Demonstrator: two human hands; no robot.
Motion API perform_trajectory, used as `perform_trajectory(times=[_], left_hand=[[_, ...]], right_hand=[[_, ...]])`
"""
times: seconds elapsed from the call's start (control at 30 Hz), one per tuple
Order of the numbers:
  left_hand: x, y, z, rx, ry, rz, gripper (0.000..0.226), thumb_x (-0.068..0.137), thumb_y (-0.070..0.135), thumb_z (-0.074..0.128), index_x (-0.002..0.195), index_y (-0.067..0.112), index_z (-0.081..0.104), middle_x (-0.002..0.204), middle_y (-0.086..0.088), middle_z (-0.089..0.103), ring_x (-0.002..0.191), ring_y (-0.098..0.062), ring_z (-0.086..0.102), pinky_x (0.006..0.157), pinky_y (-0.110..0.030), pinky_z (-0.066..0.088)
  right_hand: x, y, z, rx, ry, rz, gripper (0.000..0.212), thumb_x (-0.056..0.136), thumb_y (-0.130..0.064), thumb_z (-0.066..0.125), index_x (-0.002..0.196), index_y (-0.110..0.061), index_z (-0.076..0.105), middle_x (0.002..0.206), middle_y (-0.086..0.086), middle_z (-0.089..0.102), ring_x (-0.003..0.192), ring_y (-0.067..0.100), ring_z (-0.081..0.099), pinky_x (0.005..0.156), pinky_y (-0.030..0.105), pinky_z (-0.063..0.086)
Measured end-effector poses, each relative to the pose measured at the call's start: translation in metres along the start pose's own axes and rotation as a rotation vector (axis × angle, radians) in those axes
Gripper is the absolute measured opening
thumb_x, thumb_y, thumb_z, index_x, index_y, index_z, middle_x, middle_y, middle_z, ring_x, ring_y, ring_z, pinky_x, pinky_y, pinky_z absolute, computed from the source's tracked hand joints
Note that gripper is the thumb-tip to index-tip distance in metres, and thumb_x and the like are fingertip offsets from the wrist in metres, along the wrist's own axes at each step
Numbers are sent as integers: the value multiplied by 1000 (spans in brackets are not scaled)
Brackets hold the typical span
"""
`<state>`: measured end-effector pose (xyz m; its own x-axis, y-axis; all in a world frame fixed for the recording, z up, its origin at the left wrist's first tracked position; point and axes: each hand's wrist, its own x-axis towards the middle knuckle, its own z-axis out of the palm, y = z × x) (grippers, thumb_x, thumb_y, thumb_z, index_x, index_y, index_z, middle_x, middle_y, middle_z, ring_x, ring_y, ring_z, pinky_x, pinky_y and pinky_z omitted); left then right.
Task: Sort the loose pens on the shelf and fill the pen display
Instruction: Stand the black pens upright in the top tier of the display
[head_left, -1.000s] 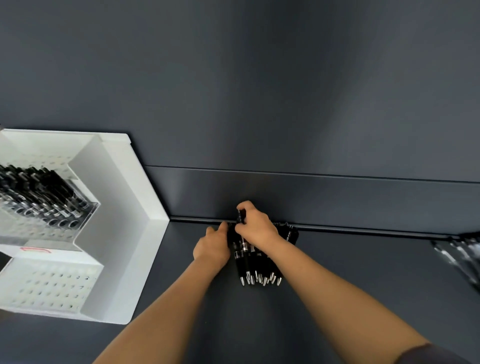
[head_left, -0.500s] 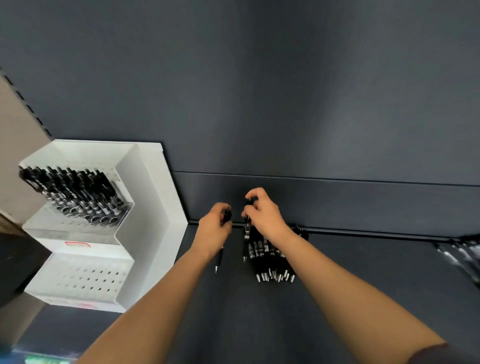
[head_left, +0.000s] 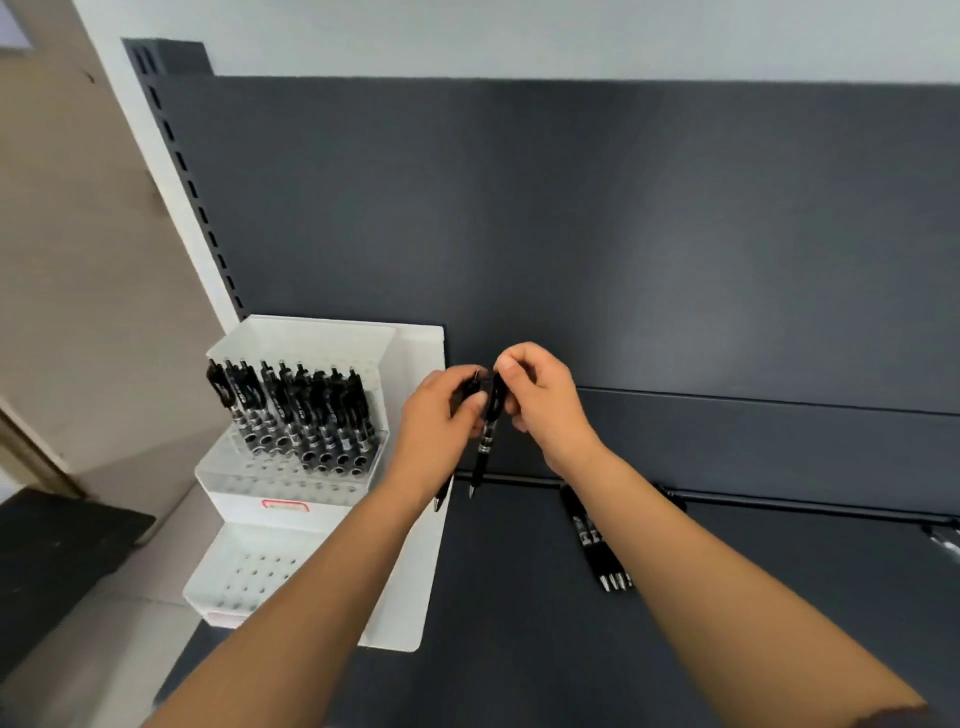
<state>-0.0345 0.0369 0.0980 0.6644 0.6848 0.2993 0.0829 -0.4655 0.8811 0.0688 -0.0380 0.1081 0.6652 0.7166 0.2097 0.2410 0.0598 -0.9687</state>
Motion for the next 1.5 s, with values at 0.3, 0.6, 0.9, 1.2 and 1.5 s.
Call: perform_trajectory(times=[0.3, 0.6, 0.9, 1.2, 1.5], left_hand=[[3, 2, -94, 0, 210, 151, 22, 86, 15, 65, 108, 19, 63, 90, 19, 60, 73, -1, 54, 72, -16, 46], [-4, -21, -168, -13, 340, 210, 14, 91, 14, 58, 98, 26, 59, 86, 19, 59, 70, 1, 54, 68, -16, 44], [1, -57, -213, 112, 418, 200, 10, 88, 16, 61, 94, 23, 57, 91, 3, 60, 69, -11, 55, 66, -24, 45], [7, -62, -214, 203, 395, 222, 11, 89, 16, 60, 98, 10, 60, 92, 2, 58, 77, -16, 56, 70, -25, 45], [7, -87, -203, 423, 282, 159, 13, 88, 16, 60, 97, 12, 52, 81, 1, 51, 70, -17, 45, 53, -14, 26]], right_hand=[[-3, -49, 77, 166, 16, -68, 7, 90, -9, 61, 96, -7, 64, 73, 3, 59, 54, 5, 50, 44, 19, 40], [-9, -74, 149, 3, -17, -218, 10, 91, -13, 59, 82, -14, 64, 83, 9, 66, 68, 11, 56, 52, 21, 47], [-9, -72, 196, -370, -6, -402, 10, 93, -18, 56, 88, -14, 65, 84, -6, 63, 82, 11, 58, 75, 38, 53], [-5, -77, 206, -634, 4, -514, 15, 95, -23, 52, 93, -15, 64, 88, -3, 62, 81, 12, 55, 76, 33, 49], [1, -82, 211, -789, 40, -495, 18, 96, -30, 49, 99, -21, 65, 91, -8, 67, 89, 16, 53, 75, 32, 44]])
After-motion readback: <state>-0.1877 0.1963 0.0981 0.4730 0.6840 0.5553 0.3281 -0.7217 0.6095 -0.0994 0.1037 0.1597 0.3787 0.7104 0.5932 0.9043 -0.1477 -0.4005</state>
